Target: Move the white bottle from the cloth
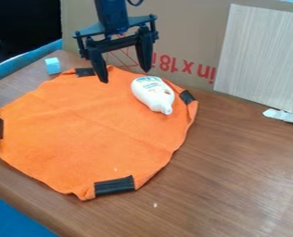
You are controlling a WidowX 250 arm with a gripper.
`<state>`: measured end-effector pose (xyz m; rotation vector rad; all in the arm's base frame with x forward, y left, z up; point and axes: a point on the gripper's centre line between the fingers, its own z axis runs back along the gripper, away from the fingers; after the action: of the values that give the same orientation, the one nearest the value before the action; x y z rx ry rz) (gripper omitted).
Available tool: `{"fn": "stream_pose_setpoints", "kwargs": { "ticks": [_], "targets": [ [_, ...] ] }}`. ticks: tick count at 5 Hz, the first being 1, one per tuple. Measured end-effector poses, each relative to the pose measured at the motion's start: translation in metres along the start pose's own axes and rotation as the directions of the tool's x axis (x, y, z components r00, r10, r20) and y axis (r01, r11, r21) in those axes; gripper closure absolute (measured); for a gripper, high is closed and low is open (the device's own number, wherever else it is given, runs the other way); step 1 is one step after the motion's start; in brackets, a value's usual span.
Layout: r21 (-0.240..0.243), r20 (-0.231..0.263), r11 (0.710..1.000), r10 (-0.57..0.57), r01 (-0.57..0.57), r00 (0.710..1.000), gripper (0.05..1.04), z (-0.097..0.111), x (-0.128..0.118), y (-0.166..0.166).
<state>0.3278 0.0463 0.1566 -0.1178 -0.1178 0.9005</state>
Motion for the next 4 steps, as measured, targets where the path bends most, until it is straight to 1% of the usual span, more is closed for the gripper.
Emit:
{"fn": "stream_pose_setpoints", "kwargs": {
  "ticks": [1,2,3,4],
  "targets": [
    [0.018,-0.015,1.0,0.004,-0.004,1.0,0.082,-0.008,0.0,0.001],
    [0.077,0.08,0.995,-0.065,0.059,0.995,0.082,-0.034,-0.015,-0.007],
    [0.139,0.152,0.988,-0.094,0.073,0.984,0.082,-0.041,-0.024,-0.011],
    [0.212,0.177,0.977,-0.062,0.024,0.982,0.082,-0.046,-0.028,-0.023]
  ]
}}
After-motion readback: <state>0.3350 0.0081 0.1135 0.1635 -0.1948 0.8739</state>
